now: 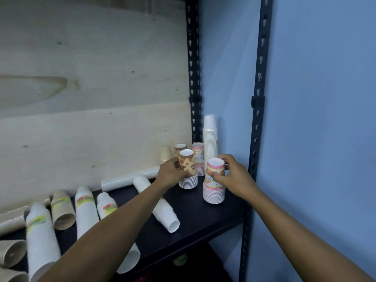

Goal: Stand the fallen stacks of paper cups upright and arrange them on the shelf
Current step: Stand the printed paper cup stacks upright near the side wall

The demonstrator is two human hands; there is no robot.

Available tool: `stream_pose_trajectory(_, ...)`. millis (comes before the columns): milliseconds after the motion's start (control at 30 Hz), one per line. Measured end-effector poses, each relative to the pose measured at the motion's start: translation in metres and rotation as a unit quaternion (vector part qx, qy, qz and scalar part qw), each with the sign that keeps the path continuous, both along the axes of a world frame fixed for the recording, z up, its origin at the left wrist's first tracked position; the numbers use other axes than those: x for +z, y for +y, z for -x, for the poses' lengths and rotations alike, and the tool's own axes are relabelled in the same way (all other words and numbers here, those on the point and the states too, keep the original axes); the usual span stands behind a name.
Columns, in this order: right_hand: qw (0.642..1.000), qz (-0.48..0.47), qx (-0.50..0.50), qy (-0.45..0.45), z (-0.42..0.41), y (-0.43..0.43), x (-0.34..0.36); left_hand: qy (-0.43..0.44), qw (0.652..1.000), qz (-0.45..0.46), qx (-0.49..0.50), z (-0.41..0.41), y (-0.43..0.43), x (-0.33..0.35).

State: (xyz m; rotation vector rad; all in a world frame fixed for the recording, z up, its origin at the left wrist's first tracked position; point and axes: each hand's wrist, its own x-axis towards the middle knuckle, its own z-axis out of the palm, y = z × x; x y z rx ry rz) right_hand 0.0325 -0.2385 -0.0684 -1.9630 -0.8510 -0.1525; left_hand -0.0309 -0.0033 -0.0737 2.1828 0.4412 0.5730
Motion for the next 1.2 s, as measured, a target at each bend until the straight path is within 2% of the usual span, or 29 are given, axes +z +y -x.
stream_pose_trajectory(433, 0.999, -0.032, 0.033, 0.018, 0.0, 0.009, -0.022, 0.002, 0.999, -0.033, -0.006, -0.024, 0.008, -0.018)
stream_pose_trajectory(800, 0.998, -0.005, 0.05, 0.032, 0.001, 0.01, -0.026, -0.01, 0.999, -0.04, -0.018, -0.02, 0.003, -0.02)
stream_pose_trajectory(1000, 0.996, 0.044, 0.063, 0.033, 0.004, 0.004, -0.019, -0.07, 0.996, -0.005, 0.054, 0.004, 0.009, -0.002)
stream_pose_trajectory(1200, 0.998, 0.048, 0.03, -0.01, 0.008, 0.002, 0.014, -0.115, 0.99, -0.033, 0.08, 0.047, 0.033, 0.024)
